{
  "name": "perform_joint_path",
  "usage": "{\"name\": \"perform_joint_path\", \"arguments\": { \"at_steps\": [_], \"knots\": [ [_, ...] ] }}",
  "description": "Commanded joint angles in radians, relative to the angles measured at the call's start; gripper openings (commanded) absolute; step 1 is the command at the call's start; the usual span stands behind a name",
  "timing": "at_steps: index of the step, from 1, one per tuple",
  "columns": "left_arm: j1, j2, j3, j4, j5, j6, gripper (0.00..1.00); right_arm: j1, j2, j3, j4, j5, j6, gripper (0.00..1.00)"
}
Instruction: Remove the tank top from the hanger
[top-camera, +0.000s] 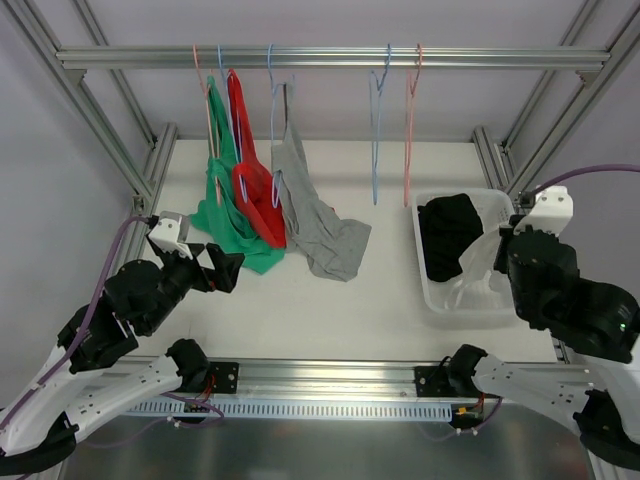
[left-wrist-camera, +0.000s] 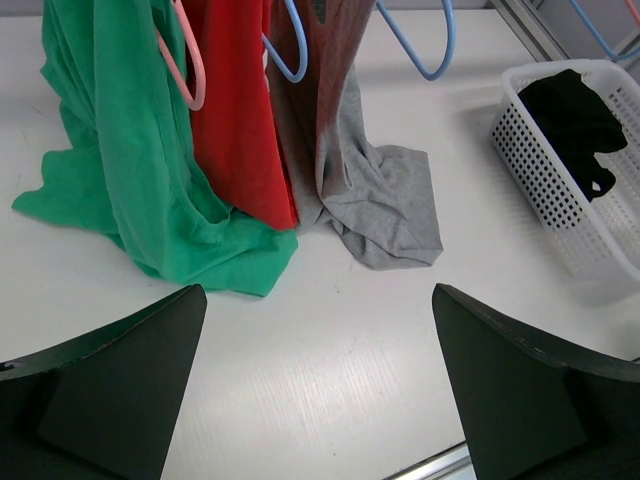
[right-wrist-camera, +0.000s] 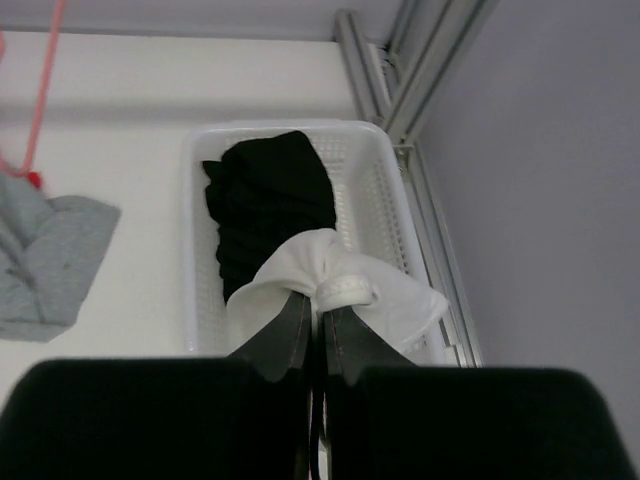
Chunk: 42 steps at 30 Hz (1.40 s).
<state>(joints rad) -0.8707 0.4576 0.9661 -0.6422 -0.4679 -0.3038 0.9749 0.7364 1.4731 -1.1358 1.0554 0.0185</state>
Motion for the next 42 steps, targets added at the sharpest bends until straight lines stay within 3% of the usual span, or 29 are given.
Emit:
{"name": "perform_joint_path", "arguments": {
  "at_steps": [1, 6, 7, 12, 13, 14, 15, 16, 20, 23, 30, 32, 33, 35, 42],
  "knots": [
    [-0.004, 0.018, 0.005, 0.001, 0.035, -0.020, 0.99, -0.220, 0.035, -0.060, 0.143, -0.139, -0.081, 0.00],
    [-0.004, 0.032, 0.017, 0.001, 0.054, -0.037, 0.98, -0.655, 0.098, -0.181, 0.306, -0.660, -0.138, 0.00],
    [-0.004, 0.030, 0.026, 0.001, 0.054, -0.040, 0.99, -0.750, 0.109, -0.206, 0.321, -0.705, -0.137, 0.00],
    [-0.004, 0.079, 0.173, -0.007, 0.058, -0.057, 0.99, -0.880, 0.188, -0.344, 0.369, -0.739, -0.102, 0.00],
    [-0.004, 0.094, 0.206, -0.007, 0.061, -0.049, 0.99, -0.904, 0.204, -0.361, 0.370, -0.727, -0.080, 0.05],
    [-0.004, 0.116, 0.242, -0.011, 0.060, -0.041, 0.99, -0.913, 0.218, -0.381, 0.369, -0.715, -0.063, 0.19],
    [-0.004, 0.163, 0.276, -0.013, 0.051, -0.035, 0.99, -0.920, 0.251, -0.411, 0.366, -0.678, -0.049, 0.88],
    [-0.004, 0.193, 0.349, -0.016, 0.037, -0.023, 0.99, -0.923, 0.270, -0.418, 0.355, -0.648, -0.022, 0.99],
    [-0.004, 0.366, 0.535, -0.031, -0.050, 0.037, 0.99, -0.923, 0.229, -0.412, 0.320, -0.607, 0.008, 1.00],
    [-0.004, 0.577, 0.683, -0.031, -0.084, 0.084, 0.99, -0.924, 0.112, -0.370, 0.320, -0.695, -0.002, 1.00],
    [0.041, 0.941, 1.029, -0.033, -0.112, 0.170, 0.99, -0.923, -0.098, -0.387, 0.423, -1.173, -0.008, 0.99],
    [0.074, 1.021, 1.077, -0.033, -0.109, 0.192, 0.95, -0.923, -0.106, -0.401, 0.423, -1.231, -0.003, 0.99],
    [0.087, 1.042, 1.118, -0.031, -0.116, 0.198, 0.89, -0.924, -0.107, -0.408, 0.423, -1.273, 0.000, 0.99],
    [0.133, 1.099, 1.152, -0.034, -0.129, 0.218, 0.85, -0.923, -0.115, -0.433, 0.427, -1.299, 0.006, 0.99],
    [0.179, 1.116, 1.146, -0.031, -0.094, 0.248, 0.86, -0.923, -0.118, -0.476, 0.462, -1.403, -0.009, 1.00]
  ]
}}
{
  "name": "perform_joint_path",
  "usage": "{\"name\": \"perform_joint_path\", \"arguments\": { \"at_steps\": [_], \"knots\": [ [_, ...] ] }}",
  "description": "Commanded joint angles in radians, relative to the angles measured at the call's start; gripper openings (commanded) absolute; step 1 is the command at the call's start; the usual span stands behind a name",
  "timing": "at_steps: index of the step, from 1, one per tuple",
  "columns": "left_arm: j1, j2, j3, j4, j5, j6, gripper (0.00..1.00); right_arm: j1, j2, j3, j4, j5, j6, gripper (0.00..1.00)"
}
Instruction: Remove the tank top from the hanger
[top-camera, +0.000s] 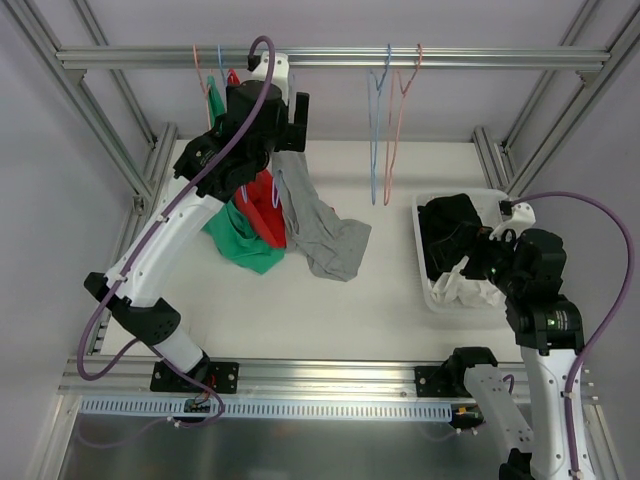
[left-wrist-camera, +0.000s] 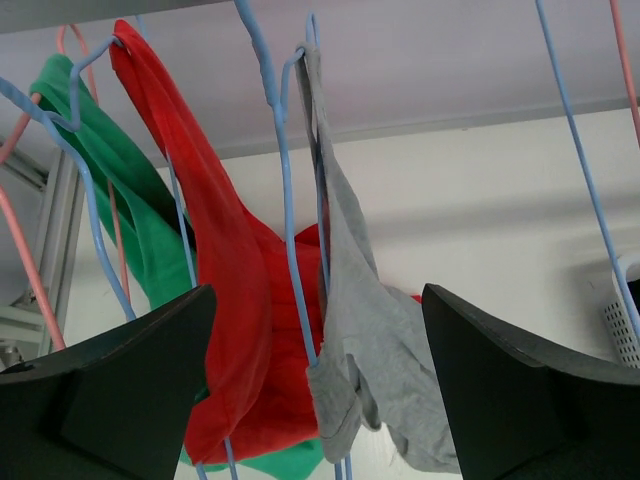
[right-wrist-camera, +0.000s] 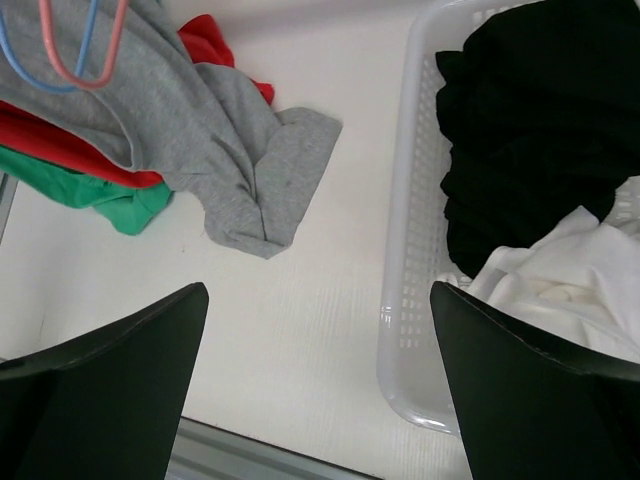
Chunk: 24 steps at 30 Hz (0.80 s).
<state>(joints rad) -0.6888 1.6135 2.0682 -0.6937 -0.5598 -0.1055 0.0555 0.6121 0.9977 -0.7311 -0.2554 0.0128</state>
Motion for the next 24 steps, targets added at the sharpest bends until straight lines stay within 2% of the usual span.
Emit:
{"name": "perform_joint_path", "arguments": {
  "at_steps": [1, 3, 6, 8, 10, 12, 14, 20, 24],
  "knots": [
    [-0.002, -0.037, 0.046, 0.020, 0.001, 0.052, 0.86, -0.005, 0.011, -0.002, 0.058, -0.097, -0.004, 0.99],
    [0.023, -0.030, 0.049, 0.020, 0.033, 0.050, 0.86, -0.005, 0.021, -0.007, 0.065, -0.111, -0.004, 0.99],
    [0.103, -0.014, 0.043, 0.020, 0.151, 0.011, 0.77, -0.005, 0.021, -0.021, 0.085, -0.140, -0.001, 1.00],
    [0.135, 0.005, 0.040, 0.019, 0.214, -0.003, 0.68, -0.003, 0.014, -0.025, 0.096, -0.165, 0.004, 0.99],
    [0.172, 0.023, 0.043, 0.020, 0.277, -0.017, 0.65, -0.003, 0.009, -0.022, 0.098, -0.183, 0.003, 0.99],
    [0.204, 0.039, 0.053, 0.020, 0.355, -0.042, 0.50, -0.005, 0.006, -0.019, 0.098, -0.209, -0.001, 1.00],
    [0.210, 0.060, 0.073, 0.020, 0.374, -0.049, 0.36, -0.003, -0.002, -0.011, 0.099, -0.232, -0.001, 0.99],
    [0.216, 0.091, 0.098, 0.020, 0.396, -0.048, 0.27, -0.005, -0.025, -0.014, 0.098, -0.243, -0.005, 0.99],
    [0.216, 0.089, 0.102, 0.020, 0.396, -0.057, 0.01, -0.003, -0.025, -0.013, 0.098, -0.252, -0.005, 0.99]
  ]
}}
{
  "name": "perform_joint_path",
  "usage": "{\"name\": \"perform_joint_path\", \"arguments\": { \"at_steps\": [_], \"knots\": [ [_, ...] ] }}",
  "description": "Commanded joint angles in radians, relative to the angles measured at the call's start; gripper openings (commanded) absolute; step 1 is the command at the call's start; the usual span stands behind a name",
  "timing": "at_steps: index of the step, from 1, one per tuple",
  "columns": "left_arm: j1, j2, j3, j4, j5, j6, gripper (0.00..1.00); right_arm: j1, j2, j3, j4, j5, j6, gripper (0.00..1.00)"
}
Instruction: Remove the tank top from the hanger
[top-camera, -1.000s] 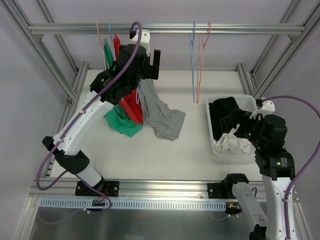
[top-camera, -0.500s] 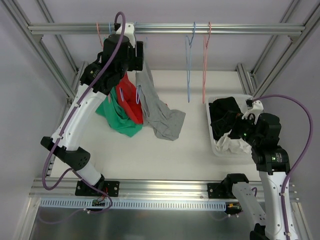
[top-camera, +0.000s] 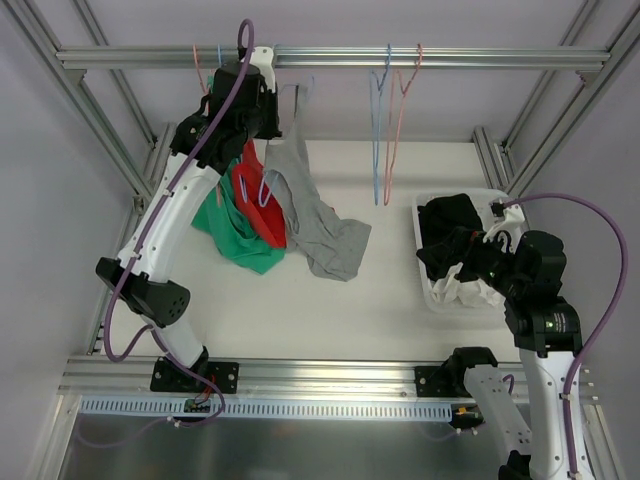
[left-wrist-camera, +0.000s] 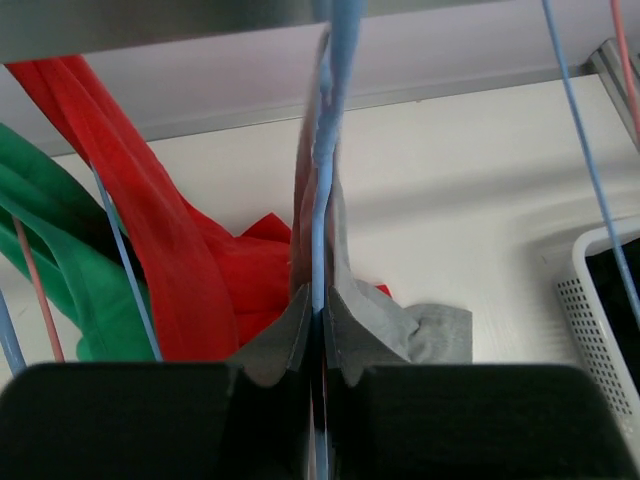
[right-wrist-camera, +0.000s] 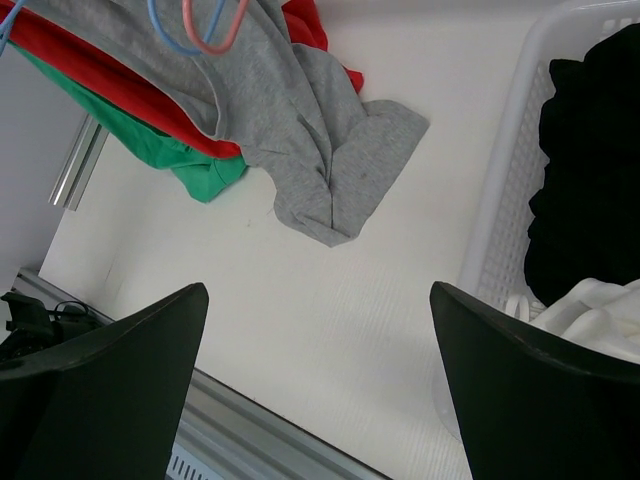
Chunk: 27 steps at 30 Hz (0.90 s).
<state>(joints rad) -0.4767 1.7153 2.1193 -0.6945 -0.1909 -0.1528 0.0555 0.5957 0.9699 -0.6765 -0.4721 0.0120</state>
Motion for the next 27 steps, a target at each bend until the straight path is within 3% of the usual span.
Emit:
{"name": "perform_joint_path", "arguments": {
  "at_steps": [1, 13, 16, 18, 21, 23, 25, 27],
  "knots": [
    [0.004, -0.019, 0.053, 0.021, 0.027, -0.014, 0.00, -0.002, -0.008, 0.016, 0.045, -0.034, -0.004, 0.99],
    [0.003, -0.095, 0.122, 0.070, 0.153, -0.099, 0.00, -0.003, -0.008, 0.004, 0.077, -0.094, 0.003, 1.00],
    [-0.008, -0.182, 0.024, 0.072, 0.173, -0.120, 0.00, -0.003, -0.010, 0.004, 0.113, -0.143, 0.012, 1.00],
    [-0.017, -0.245, -0.100, 0.095, 0.182, -0.125, 0.00, -0.003, -0.008, -0.008, 0.167, -0.273, 0.031, 1.00],
    [-0.045, -0.399, -0.298, 0.165, 0.235, -0.120, 0.00, 0.012, -0.007, -0.045, 0.375, -0.468, 0.159, 0.99],
    [-0.071, -0.521, -0.434, 0.191, 0.284, -0.108, 0.00, 0.056, 0.003, -0.045, 0.449, -0.458, 0.206, 0.98],
    [-0.083, -0.638, -0.561, 0.208, 0.351, -0.110, 0.00, 0.185, 0.048, -0.013, 0.440, -0.436, 0.162, 0.98],
    [-0.099, -0.719, -0.649, 0.217, 0.401, -0.110, 0.00, 0.365, 0.093, 0.033, 0.411, -0.291, 0.120, 0.97]
  ]
}}
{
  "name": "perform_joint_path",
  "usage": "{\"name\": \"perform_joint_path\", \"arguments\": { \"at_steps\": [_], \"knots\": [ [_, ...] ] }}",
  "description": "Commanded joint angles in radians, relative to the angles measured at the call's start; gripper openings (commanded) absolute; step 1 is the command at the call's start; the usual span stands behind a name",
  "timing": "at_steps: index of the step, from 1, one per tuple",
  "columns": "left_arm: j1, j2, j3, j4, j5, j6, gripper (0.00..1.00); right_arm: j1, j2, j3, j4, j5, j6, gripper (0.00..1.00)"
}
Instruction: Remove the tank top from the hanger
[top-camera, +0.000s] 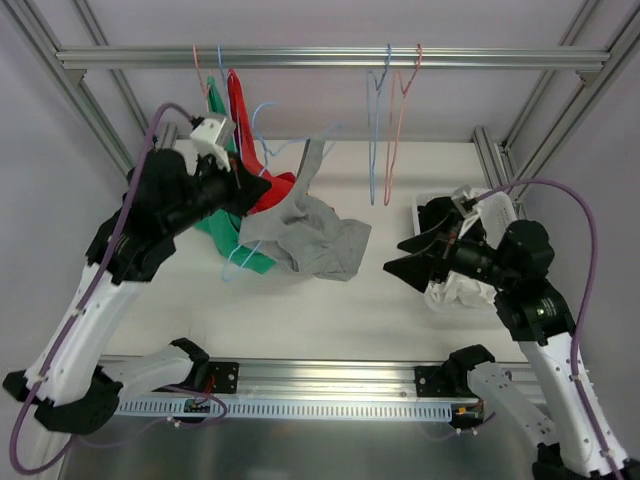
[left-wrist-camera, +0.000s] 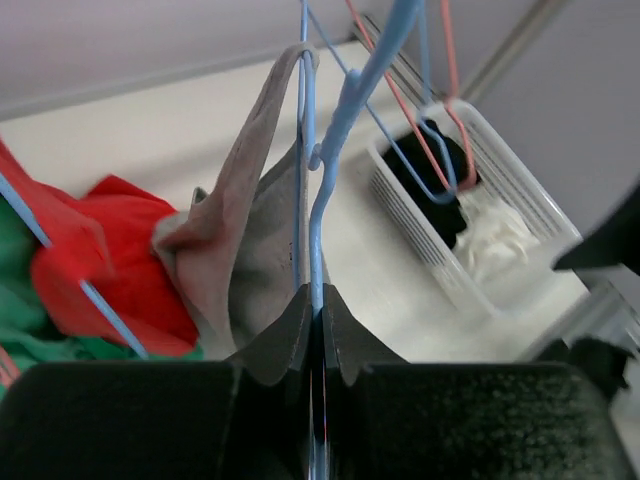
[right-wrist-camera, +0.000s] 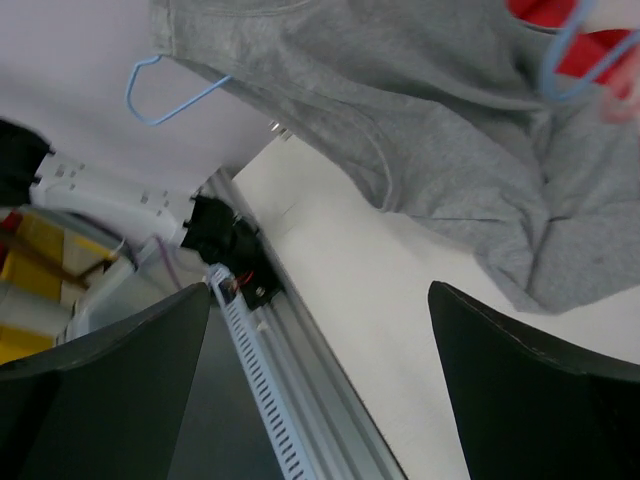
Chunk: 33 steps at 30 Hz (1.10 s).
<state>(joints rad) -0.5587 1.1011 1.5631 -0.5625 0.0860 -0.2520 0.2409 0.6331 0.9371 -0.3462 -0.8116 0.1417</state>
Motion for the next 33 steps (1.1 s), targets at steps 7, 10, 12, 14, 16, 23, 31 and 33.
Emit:
{"name": "perform_joint_path", "arguments": {
  "at_steps": [7, 10, 12, 14, 16, 23, 31, 33],
  "knots": [
    [-0.024, -0.506, -0.470, 0.081, 0.345, -0.040, 0.00, 0.606, 0.307, 0.229, 0.104, 0.662, -0.093, 0.84],
    [-0.026, -0.648, -0.547, 0.073, 0.376, -0.049, 0.00, 0.685, 0.445, 0.299, 0.112, 0.756, -0.097, 0.83],
    [-0.024, -0.691, -0.557, 0.055, 0.374, -0.075, 0.00, 0.730, 0.548, 0.367, 0.110, 0.781, -0.106, 0.82],
    [-0.024, -0.728, -0.561, 0.050, 0.380, -0.105, 0.00, 0.751, 0.605, 0.408, 0.111, 0.805, -0.109, 0.81],
    [-0.024, -0.741, -0.555, 0.047, 0.389, -0.118, 0.00, 0.768, 0.660, 0.423, 0.118, 0.804, -0.106, 0.72],
    [-0.026, -0.728, -0.532, 0.010, 0.341, -0.121, 0.00, 0.787, 0.656, 0.422, 0.127, 0.805, -0.106, 0.12],
    [-0.026, -0.678, -0.522, -0.054, 0.190, -0.116, 0.00, 0.764, 0.562, 0.367, 0.053, 0.953, -0.111, 0.00],
    [-0.024, -0.670, -0.525, -0.057, 0.173, -0.121, 0.00, 0.733, 0.560, 0.377, -0.015, 0.985, -0.097, 0.00]
  ]
}}
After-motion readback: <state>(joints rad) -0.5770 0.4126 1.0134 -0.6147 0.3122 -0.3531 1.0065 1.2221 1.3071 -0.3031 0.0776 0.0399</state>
